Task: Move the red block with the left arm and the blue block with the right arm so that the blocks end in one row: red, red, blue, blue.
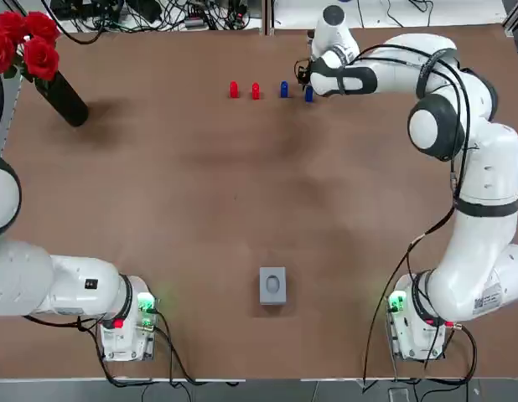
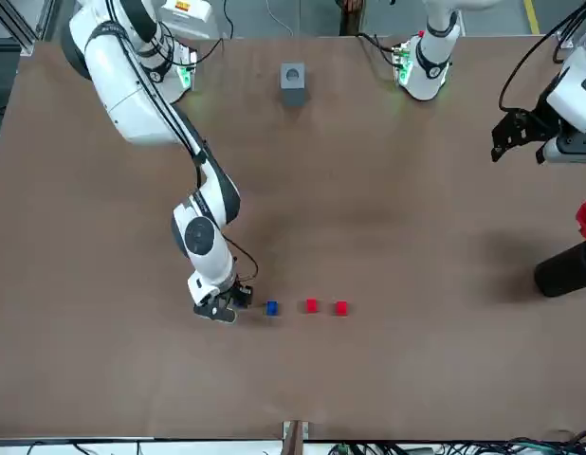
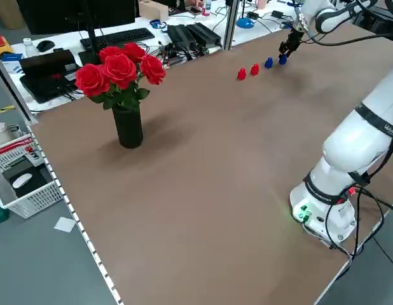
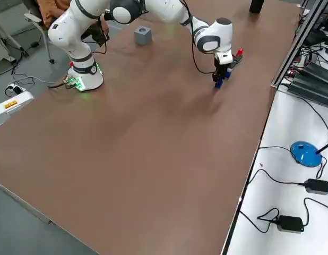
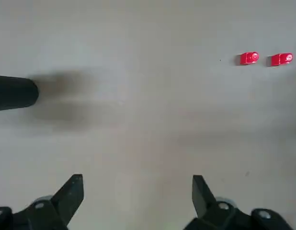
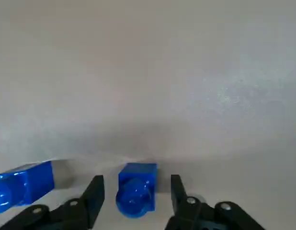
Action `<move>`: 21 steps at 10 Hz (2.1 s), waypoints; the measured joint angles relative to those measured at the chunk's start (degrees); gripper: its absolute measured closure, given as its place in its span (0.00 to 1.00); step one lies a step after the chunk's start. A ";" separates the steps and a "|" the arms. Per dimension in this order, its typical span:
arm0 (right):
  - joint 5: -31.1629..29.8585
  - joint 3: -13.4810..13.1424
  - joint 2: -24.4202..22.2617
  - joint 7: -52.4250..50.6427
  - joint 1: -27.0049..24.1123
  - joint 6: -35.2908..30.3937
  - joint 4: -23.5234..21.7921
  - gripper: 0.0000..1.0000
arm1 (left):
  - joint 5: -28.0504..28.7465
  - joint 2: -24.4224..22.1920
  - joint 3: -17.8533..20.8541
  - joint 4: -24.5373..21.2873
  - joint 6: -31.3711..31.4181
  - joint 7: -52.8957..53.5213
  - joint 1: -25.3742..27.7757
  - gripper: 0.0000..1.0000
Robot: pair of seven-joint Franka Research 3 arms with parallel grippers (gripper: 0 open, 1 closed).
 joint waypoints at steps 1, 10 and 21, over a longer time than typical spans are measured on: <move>0.00 0.29 -0.81 0.72 -0.16 -1.22 0.18 0.30 | 0.00 0.10 0.00 0.07 0.00 0.00 0.00 0.00; 14.61 -12.61 -41.29 -27.14 -8.00 -29.13 -15.65 0.00 | 0.00 0.32 0.00 0.49 0.00 0.00 -0.02 0.00; 17.82 -26.25 -60.18 -54.70 -9.58 -44.85 -22.76 0.00 | 0.00 0.43 0.00 0.53 0.00 0.00 -0.01 0.00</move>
